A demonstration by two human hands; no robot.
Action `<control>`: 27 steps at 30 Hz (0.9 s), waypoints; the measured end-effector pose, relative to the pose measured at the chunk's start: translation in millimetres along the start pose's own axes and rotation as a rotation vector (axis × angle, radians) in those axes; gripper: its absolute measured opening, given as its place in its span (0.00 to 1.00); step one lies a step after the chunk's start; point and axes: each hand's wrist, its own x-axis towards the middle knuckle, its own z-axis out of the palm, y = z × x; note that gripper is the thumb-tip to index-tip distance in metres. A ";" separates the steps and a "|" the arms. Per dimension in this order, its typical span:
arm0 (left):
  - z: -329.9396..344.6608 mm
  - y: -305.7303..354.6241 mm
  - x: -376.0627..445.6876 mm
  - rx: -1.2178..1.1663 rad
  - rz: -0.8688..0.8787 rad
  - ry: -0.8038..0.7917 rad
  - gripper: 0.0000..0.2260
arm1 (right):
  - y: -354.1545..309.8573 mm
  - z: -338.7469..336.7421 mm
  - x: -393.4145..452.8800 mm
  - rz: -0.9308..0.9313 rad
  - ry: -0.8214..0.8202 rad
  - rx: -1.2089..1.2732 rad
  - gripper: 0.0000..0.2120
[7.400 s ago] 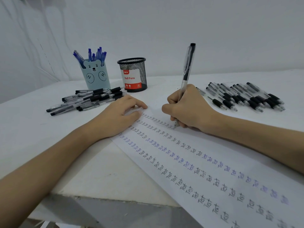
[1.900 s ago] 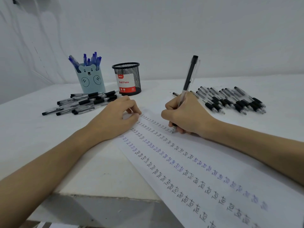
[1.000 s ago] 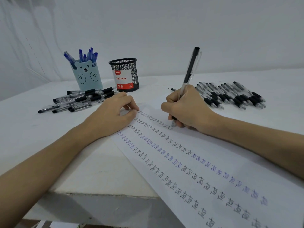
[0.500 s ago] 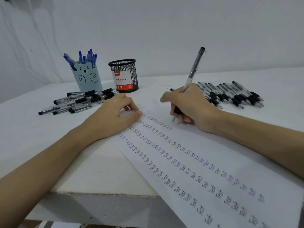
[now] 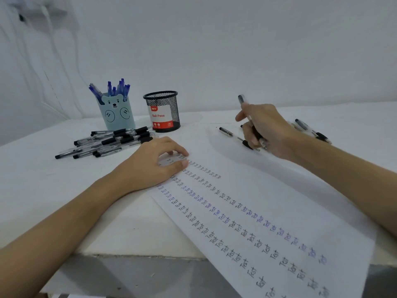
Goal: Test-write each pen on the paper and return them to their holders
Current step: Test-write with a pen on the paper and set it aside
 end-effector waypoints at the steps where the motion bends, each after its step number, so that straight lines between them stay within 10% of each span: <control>1: -0.2 0.3 -0.1 -0.002 -0.004 -0.001 0.15 | 0.5 0.4 0.3 0.005 -0.012 0.021 0.14; 10: 1.1 -0.4 0.3 -0.011 -0.016 -0.006 0.15 | 8.2 1.4 1.0 0.014 0.004 0.062 0.11; 18: -3.5 -2.4 1.3 -0.025 -0.034 -0.042 0.14 | 31.4 5.3 26.2 -0.426 0.064 -1.120 0.13; 27: -11.8 -11.9 0.6 0.030 -0.094 -0.096 0.19 | 34.4 -18.4 28.4 -0.339 0.179 -1.142 0.14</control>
